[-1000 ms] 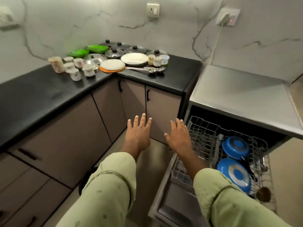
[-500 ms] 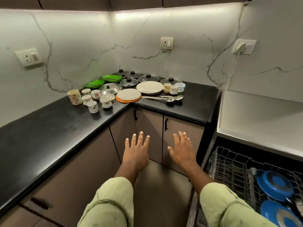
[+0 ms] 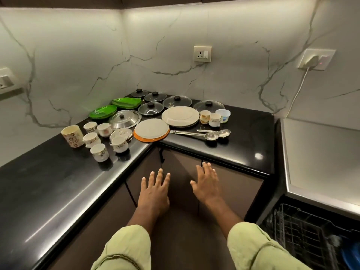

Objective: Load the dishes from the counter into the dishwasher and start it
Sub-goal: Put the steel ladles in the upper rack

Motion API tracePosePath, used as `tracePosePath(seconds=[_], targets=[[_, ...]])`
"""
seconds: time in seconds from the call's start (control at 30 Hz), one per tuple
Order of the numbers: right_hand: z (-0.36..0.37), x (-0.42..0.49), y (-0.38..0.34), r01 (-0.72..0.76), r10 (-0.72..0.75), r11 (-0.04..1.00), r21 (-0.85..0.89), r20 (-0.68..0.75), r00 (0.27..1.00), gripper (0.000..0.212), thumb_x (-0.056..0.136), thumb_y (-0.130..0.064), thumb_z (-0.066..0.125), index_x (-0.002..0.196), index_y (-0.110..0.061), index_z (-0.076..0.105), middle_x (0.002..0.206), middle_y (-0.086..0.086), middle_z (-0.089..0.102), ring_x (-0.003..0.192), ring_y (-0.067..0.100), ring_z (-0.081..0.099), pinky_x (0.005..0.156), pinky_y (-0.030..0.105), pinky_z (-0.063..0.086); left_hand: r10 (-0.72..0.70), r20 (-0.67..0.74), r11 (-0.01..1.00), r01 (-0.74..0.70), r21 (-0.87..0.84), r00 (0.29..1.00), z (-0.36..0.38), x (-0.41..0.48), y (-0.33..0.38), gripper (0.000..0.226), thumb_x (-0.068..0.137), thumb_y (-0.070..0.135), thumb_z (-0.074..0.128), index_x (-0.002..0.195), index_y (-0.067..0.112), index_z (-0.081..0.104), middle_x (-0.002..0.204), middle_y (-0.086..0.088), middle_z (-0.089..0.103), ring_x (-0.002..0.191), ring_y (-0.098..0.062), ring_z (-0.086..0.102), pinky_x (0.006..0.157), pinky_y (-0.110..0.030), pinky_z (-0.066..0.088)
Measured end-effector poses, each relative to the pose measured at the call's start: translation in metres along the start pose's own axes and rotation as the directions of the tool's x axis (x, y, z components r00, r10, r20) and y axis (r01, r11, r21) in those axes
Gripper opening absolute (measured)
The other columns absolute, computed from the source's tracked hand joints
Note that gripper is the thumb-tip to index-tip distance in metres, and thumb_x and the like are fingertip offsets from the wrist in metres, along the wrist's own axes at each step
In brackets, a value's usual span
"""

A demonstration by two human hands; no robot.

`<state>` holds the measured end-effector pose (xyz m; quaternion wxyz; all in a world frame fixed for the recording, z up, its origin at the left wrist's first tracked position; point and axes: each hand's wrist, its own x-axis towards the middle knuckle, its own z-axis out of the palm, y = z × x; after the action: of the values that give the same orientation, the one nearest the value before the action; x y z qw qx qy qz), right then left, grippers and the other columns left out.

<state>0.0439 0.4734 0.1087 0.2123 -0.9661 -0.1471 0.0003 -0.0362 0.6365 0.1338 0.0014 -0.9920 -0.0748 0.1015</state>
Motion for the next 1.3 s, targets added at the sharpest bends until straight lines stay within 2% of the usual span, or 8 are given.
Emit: tracePosePath(seconds=[0.17, 0.3, 0.6, 0.83, 0.97, 1.13, 1.2, 1.3], targets=[[0.0, 0.051, 0.005, -0.059, 0.059, 0.998, -0.023, -0.016, 0.998, 0.065, 0.095, -0.037, 0.055, 0.151, -0.017, 0.028, 0.161, 0.012, 0.017, 0.151, 0.025, 0.007, 0.121, 0.037, 0.005, 0.066, 0.0, 0.998, -0.066, -0.026, 0.998, -0.008, 0.063, -0.005, 0.08, 0.1, 0.029, 0.047, 0.158, 0.025, -0.008, 0.165, -0.007, -0.016, 0.151, -0.032, -0.013, 0.121, -0.052, -0.002], [0.002, 0.087, 0.015, -0.122, 0.12, 0.991, -0.057, -0.035, 0.992, 0.064, 0.095, -0.038, 0.055, 0.15, -0.018, 0.029, 0.161, 0.011, 0.019, 0.15, 0.026, 0.01, 0.123, 0.038, 0.009, 0.139, 0.005, 0.99, -0.139, -0.025, 0.99, -0.014, 0.117, -0.003, 0.08, 0.1, 0.031, 0.047, 0.158, 0.025, -0.008, 0.165, -0.007, -0.015, 0.152, -0.032, -0.012, 0.122, -0.053, -0.001], [0.012, 0.176, 0.007, -0.261, 0.255, 0.955, -0.141, -0.062, 0.965, 0.063, 0.096, -0.039, 0.055, 0.15, -0.019, 0.03, 0.161, 0.011, 0.019, 0.15, 0.027, 0.012, 0.121, 0.039, 0.013, 0.264, 0.072, 0.964, -0.264, -0.011, 0.962, -0.015, 0.251, -0.043, 0.083, 0.099, 0.029, 0.05, 0.159, 0.022, -0.007, 0.165, -0.009, -0.013, 0.151, -0.034, -0.011, 0.12, -0.055, -0.003], [0.028, 0.212, -0.005, -0.36, 0.361, 0.928, -0.1, -0.007, 0.932, 0.056, 0.096, -0.038, 0.055, 0.145, -0.017, 0.04, 0.155, 0.009, 0.033, 0.146, 0.026, 0.024, 0.12, 0.04, 0.021, 0.385, 0.157, 0.917, -0.396, 0.043, 0.909, -0.008, 0.316, -0.048, 0.089, 0.097, 0.04, 0.054, 0.158, 0.024, -0.008, 0.165, -0.008, -0.014, 0.151, -0.033, -0.013, 0.12, -0.055, -0.004], [0.032, 0.236, -0.012, -0.411, 0.409, 0.91, -0.057, -0.037, 0.912, 0.047, 0.094, -0.038, 0.057, 0.134, -0.014, 0.052, 0.136, 0.006, 0.053, 0.129, 0.023, 0.046, 0.11, 0.038, 0.036, 0.45, 0.193, 0.88, -0.47, 0.073, 0.872, -0.004, 0.351, -0.05, 0.086, 0.095, 0.03, 0.06, 0.159, 0.027, 0.002, 0.166, -0.006, -0.008, 0.152, -0.032, -0.006, 0.121, -0.056, 0.005], [0.042, 0.278, -0.018, -0.568, 0.582, 0.807, 0.162, -0.053, 0.811, 0.043, 0.095, -0.036, 0.057, 0.132, -0.014, 0.057, 0.131, 0.008, 0.06, 0.121, 0.028, 0.055, 0.097, 0.038, 0.045, 0.544, 0.202, 0.818, -0.568, 0.088, 0.815, -0.009, 0.38, -0.051, 0.075, 0.095, 0.014, 0.06, 0.158, 0.028, 0.02, 0.165, -0.007, 0.014, 0.148, -0.032, 0.024, 0.114, -0.05, 0.036], [0.049, 0.294, -0.019, -0.638, 0.679, 0.7, 0.32, -0.025, 0.733, 0.037, 0.094, -0.034, 0.059, 0.123, -0.012, 0.064, 0.12, 0.009, 0.066, 0.113, 0.029, 0.061, 0.088, 0.033, 0.047, 0.583, 0.192, 0.783, -0.609, 0.126, 0.79, -0.013, 0.387, -0.05, 0.072, 0.096, 0.012, 0.059, 0.157, 0.026, 0.023, 0.164, -0.008, 0.019, 0.144, -0.032, 0.033, 0.11, -0.044, 0.04], [0.065, 0.32, -0.014, -0.691, 0.813, 0.48, 0.54, 0.023, 0.582, 0.027, 0.092, -0.032, 0.059, 0.094, -0.008, 0.07, 0.09, 0.008, 0.07, 0.08, 0.026, 0.067, 0.071, 0.031, 0.051, 0.608, 0.234, 0.747, -0.646, 0.157, 0.759, -0.016, 0.393, -0.051, 0.073, 0.096, 0.013, 0.059, 0.157, 0.025, 0.022, 0.164, -0.011, 0.017, 0.143, -0.032, 0.035, 0.108, -0.042, 0.039]])
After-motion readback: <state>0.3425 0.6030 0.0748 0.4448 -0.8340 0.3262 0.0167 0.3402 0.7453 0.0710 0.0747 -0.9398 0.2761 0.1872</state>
